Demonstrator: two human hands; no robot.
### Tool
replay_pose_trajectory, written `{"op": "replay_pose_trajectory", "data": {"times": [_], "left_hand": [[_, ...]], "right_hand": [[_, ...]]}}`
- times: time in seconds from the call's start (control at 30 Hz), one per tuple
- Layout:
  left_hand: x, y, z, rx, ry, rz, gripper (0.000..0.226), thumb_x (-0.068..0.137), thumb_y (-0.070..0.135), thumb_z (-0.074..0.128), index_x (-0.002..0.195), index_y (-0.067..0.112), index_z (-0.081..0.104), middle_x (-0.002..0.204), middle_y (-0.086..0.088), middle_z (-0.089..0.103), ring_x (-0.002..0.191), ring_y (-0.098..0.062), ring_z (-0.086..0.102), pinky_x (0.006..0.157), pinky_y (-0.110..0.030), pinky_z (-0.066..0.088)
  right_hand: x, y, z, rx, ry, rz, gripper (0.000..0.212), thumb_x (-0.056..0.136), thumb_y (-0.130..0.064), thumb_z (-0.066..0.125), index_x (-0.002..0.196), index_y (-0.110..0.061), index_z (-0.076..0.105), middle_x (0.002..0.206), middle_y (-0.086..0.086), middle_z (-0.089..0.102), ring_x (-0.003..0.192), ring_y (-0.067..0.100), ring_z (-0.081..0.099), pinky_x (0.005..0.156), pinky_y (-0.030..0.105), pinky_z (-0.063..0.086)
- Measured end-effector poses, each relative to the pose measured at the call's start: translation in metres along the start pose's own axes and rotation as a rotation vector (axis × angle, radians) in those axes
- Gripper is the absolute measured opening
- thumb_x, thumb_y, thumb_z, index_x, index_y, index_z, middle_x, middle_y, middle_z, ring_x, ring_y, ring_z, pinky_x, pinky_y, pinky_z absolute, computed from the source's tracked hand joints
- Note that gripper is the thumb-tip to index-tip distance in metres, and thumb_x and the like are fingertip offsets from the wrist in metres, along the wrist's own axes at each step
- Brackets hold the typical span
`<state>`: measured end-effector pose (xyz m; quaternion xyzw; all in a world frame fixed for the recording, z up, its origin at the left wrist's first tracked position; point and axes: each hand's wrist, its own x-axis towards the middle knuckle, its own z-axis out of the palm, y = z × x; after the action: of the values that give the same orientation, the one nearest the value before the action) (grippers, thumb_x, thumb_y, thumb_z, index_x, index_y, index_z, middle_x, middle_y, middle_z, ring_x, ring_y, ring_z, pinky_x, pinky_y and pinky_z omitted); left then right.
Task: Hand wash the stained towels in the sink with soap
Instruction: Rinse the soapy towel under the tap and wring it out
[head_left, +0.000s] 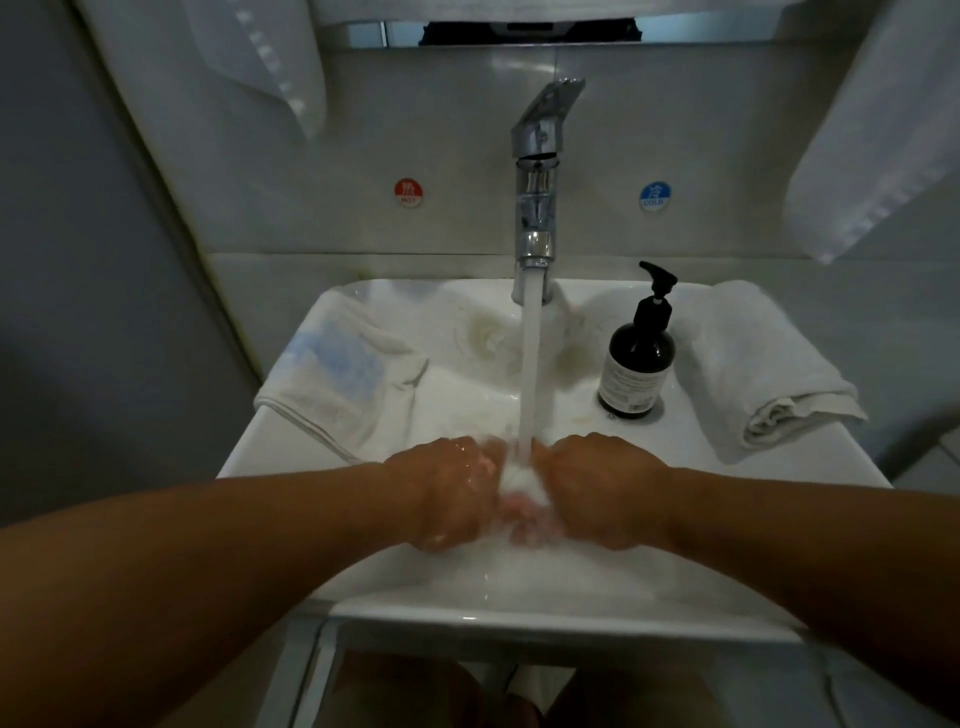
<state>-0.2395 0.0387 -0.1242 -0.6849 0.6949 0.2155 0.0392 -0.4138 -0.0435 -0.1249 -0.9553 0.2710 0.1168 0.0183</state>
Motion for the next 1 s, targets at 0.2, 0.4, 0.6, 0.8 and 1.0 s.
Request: {"op": "replay_pose_trajectory", "data": {"times": [0.2, 0.4, 0.6, 0.8, 1.0], "left_hand": [[0.0, 0.004, -0.01, 0.113, 0.043, 0.001, 0.051, 0.097, 0.061, 0.05, 0.13, 0.022, 0.05, 0.114, -0.006, 0.067, 0.096, -0.023, 0.065, 0.087, -0.039, 0.055], [-0.012, 0.002, -0.036, -0.091, -0.131, -0.071, 0.06, 0.085, 0.077, 0.051, 0.103, 0.024, 0.072, 0.095, 0.003, 0.072, 0.089, -0.015, 0.066, 0.073, -0.026, 0.046], [-0.031, 0.009, -0.022, -0.181, -0.082, 0.027, 0.069, 0.102, 0.064, 0.031, 0.157, 0.023, 0.031, 0.155, -0.005, 0.044, 0.136, -0.023, 0.046, 0.115, -0.041, 0.036], [-0.022, 0.014, -0.011, 0.249, -0.018, 0.141, 0.049, 0.103, 0.054, 0.041, 0.15, 0.041, 0.034, 0.157, -0.013, 0.03, 0.134, -0.03, 0.041, 0.112, -0.041, 0.039], [-0.011, 0.01, -0.004, -0.057, 0.092, 0.031, 0.056, 0.092, 0.071, 0.045, 0.121, 0.024, 0.054, 0.11, 0.001, 0.058, 0.093, -0.014, 0.059, 0.077, -0.025, 0.048]], "right_hand": [[-0.004, 0.0, -0.011, 0.062, 0.041, 0.024, 0.081, 0.085, -0.083, 0.048, 0.137, -0.022, 0.043, 0.096, -0.001, 0.058, 0.083, 0.019, 0.056, 0.072, 0.033, 0.046], [-0.011, 0.0, -0.021, 0.49, -0.204, 0.054, 0.095, 0.061, -0.093, 0.06, 0.132, -0.031, 0.055, 0.124, -0.007, 0.064, 0.105, 0.012, 0.062, 0.095, 0.032, 0.052], [-0.022, 0.001, -0.024, 0.399, -0.015, -0.081, 0.07, 0.088, -0.073, 0.055, 0.145, -0.035, 0.042, 0.134, -0.005, 0.055, 0.117, 0.016, 0.054, 0.103, 0.036, 0.047], [-0.014, -0.003, -0.001, 0.097, -0.031, -0.018, 0.111, 0.074, -0.086, 0.058, 0.156, -0.027, 0.013, 0.137, 0.008, 0.051, 0.111, 0.023, 0.056, 0.098, 0.039, 0.05], [-0.007, -0.005, -0.001, 0.137, 0.036, 0.062, 0.089, 0.079, -0.083, 0.056, 0.144, -0.027, 0.033, 0.111, 0.0, 0.064, 0.088, 0.016, 0.062, 0.082, 0.038, 0.057]]}}
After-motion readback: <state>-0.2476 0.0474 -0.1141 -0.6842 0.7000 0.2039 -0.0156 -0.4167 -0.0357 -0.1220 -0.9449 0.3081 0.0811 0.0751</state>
